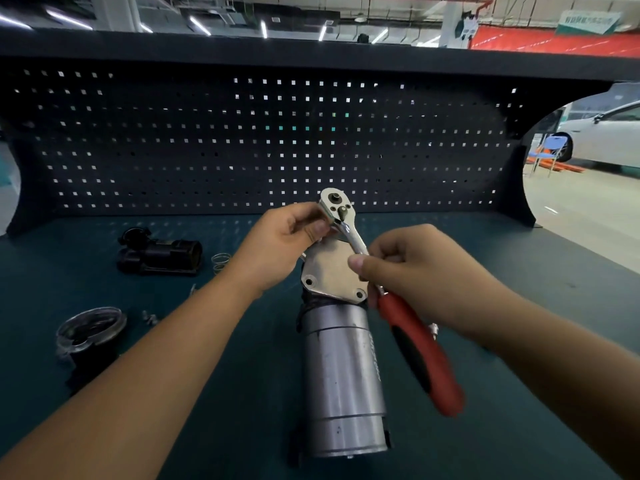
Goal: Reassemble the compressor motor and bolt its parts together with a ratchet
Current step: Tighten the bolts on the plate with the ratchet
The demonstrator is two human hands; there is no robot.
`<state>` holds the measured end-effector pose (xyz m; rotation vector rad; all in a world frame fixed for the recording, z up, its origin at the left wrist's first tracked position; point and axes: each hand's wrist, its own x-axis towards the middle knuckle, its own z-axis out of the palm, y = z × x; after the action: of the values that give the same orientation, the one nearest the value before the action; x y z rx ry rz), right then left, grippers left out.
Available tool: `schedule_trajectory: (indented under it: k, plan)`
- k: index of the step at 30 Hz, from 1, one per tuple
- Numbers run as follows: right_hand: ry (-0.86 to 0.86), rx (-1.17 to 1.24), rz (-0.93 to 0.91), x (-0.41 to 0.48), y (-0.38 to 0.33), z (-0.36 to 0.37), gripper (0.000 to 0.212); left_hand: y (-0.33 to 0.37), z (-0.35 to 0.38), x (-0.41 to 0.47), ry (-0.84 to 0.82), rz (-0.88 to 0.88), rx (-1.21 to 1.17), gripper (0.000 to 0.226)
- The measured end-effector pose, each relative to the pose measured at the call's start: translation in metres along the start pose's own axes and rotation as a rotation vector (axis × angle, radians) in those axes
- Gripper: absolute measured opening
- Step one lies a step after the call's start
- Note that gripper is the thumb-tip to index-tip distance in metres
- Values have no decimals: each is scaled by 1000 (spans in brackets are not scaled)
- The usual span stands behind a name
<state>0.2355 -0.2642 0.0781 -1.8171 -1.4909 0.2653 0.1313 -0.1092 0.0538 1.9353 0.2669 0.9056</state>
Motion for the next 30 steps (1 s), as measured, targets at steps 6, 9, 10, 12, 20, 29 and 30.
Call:
schedule_trajectory:
  k: [6, 9, 10, 12, 20, 29, 30]
  plan:
    - [29, 69, 37, -1, -6, 10, 43, -4, 4, 3, 107, -25, -33, 16]
    - [-9, -21, 19, 5, -3, -7, 41, -5, 3, 5, 97, 7, 21, 14]
    - [-21, -75, 13, 8, -1, -15, 39, -4, 2, 6, 88, 6, 15, 14]
    - [-53, -146, 11, 17, 1, -32, 34, -4, 2, 7, 73, -6, -38, 14]
    - [-239, -396, -62, 65, 16, -76, 18, -8, 3, 9, -11, -2, -26, 7]
    - [-199, -410, -147, 81, 24, -75, 14, -9, 0, 10, -29, -4, -8, 12]
    - [-196, -407, -147, 76, 26, -74, 14, -9, 0, 10, -26, 1, -6, 14]
